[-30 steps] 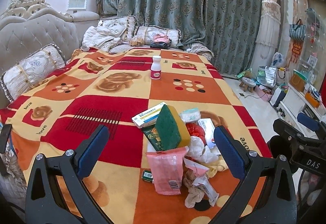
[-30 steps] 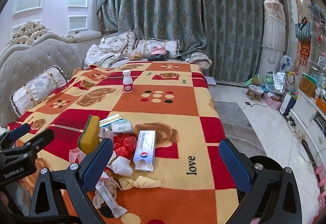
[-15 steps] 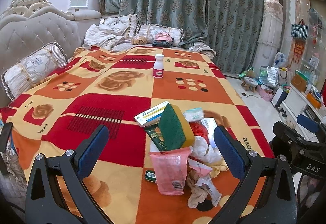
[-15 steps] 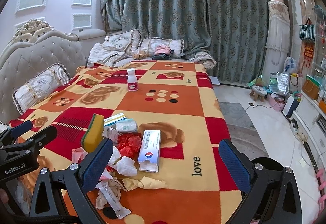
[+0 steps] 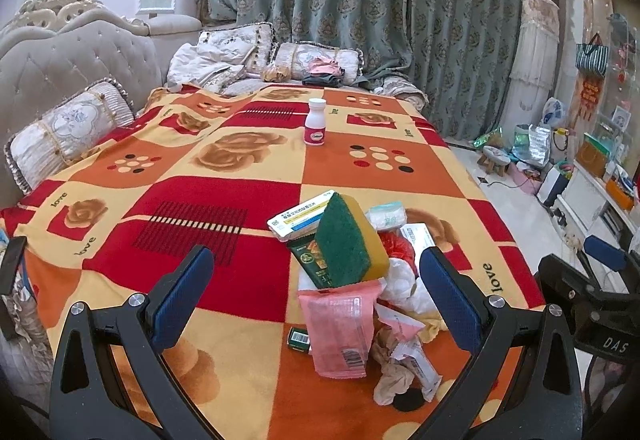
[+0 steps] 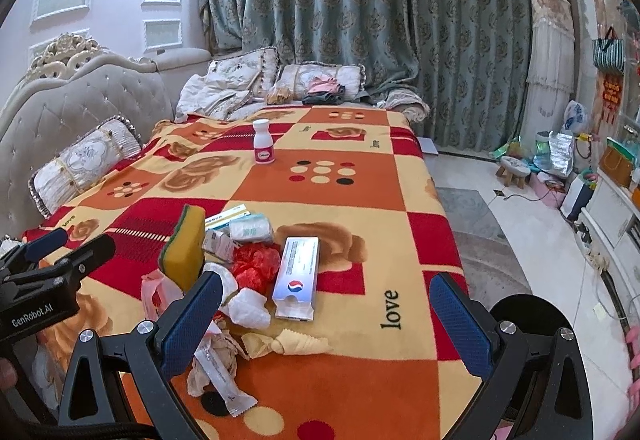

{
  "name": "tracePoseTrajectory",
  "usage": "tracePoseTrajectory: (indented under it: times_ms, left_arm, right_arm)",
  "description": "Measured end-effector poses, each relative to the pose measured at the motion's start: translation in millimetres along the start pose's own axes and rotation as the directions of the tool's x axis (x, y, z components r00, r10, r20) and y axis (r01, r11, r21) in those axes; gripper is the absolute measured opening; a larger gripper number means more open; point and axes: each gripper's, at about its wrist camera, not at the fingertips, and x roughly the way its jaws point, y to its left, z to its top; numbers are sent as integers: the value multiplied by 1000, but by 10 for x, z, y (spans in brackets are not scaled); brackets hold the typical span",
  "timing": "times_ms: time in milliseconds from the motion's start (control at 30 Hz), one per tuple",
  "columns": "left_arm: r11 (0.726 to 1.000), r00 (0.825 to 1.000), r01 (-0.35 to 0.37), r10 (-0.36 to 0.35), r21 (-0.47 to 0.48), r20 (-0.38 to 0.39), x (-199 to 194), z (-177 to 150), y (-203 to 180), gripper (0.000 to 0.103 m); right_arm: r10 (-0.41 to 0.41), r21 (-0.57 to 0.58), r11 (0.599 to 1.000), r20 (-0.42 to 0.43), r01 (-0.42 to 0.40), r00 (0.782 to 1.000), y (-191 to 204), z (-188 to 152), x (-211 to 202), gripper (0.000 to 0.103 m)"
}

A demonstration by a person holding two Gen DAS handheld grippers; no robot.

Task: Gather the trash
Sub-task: 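Move both tools toward the pile of trash on the blanket, then grasp the white wrapper with the right tool while the left tool grasps the pink plastic bag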

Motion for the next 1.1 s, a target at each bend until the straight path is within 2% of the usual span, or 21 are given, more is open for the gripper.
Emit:
tracePoseTrajectory:
  times_ms: [467, 733, 833, 933, 1000, 1100]
  left_arm:
    - [1000, 999, -25, 25, 1, -26, 47, -77, 185, 102]
    - [999, 994, -46, 48, 17, -98, 87, -230, 527, 102]
    - [999, 992, -43, 43, 9, -115, 81, -281, 615, 102]
    - [999, 992, -43, 44, 9, -117, 72, -320, 647, 102]
    - [999, 992, -37, 38, 10, -117, 71, -332, 654, 102]
    - [1000, 992, -20, 20, 4, -121, 97, -350, 632, 102]
  right_arm:
    - [20, -18, 1000, -49, -21, 999, 17, -125, 81, 103]
    - [117, -21, 993, -116, -120, 986, 40, -285, 171, 103]
    - [186, -27, 981, -169, -193, 968, 142, -407, 248, 98]
    - [262, -24, 961, -232, -275, 937, 300, -530, 375, 86]
    - [300, -17, 949, -265, -315, 917, 406, -621, 470, 73]
    - [358, -13, 923, -330, -383, 874, 624, -764, 679, 57]
